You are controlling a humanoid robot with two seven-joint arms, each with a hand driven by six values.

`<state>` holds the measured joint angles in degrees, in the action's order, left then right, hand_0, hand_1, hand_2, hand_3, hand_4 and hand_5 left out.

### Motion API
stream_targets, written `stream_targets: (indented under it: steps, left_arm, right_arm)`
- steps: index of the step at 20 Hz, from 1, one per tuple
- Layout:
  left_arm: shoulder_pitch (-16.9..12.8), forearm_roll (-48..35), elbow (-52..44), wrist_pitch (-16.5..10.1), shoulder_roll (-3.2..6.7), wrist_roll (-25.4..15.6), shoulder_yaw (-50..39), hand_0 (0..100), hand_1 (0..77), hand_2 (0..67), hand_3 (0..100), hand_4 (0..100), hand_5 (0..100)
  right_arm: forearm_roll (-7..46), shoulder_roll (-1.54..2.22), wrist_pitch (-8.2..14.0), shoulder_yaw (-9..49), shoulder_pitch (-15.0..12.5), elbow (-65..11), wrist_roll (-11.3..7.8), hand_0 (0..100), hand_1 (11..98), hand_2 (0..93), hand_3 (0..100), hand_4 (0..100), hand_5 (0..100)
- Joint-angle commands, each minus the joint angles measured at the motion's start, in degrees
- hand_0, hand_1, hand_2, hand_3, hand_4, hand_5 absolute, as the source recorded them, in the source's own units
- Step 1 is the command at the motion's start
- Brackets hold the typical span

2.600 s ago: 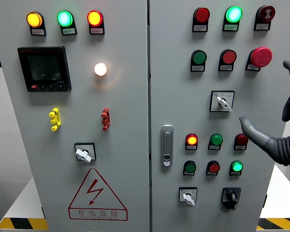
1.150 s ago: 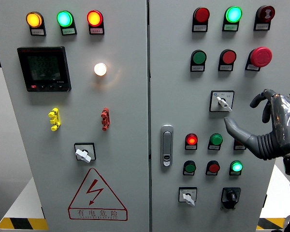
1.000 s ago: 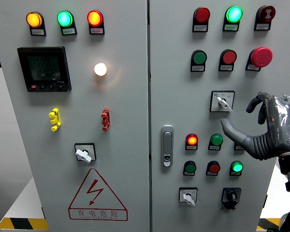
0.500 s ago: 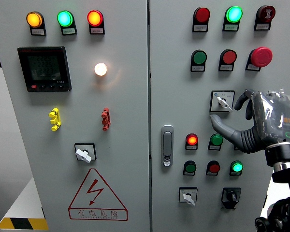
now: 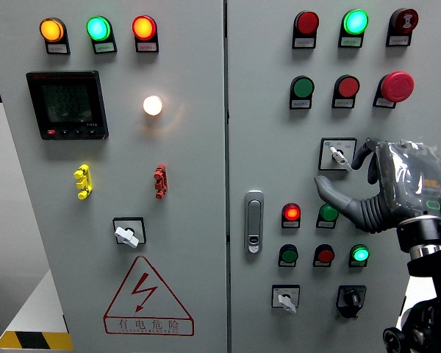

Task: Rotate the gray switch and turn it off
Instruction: 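Close the right hand's fingers around the white switch knob, then rotate the gripped white knob with the right hand, turning the wrist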

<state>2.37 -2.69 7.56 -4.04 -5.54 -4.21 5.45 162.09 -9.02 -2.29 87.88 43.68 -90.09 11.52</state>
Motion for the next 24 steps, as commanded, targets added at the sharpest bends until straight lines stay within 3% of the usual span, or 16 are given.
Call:
stream_targets:
  steps: [1, 24]
  left_arm:
    - [0.0, -0.03, 0.0, 0.0, 0.0, -0.01, 0.0, 84, 0.0, 13.4, 19, 8, 11]
    - [0.0, 0.05, 0.0, 0.0, 0.0, -0.01, 0.0, 85, 0.0, 13.3, 19, 8, 11]
  right_arm:
    - [-0.02, -0.03, -0.08, -0.08, 0.53, 0.53, -0.01, 0, 33.4, 65.8, 89, 100, 100]
    - [-0.02, -0.03, -0.08, -0.43, 2.02, 2.37, 0.08, 0, 35.6, 67.0, 89, 100, 100]
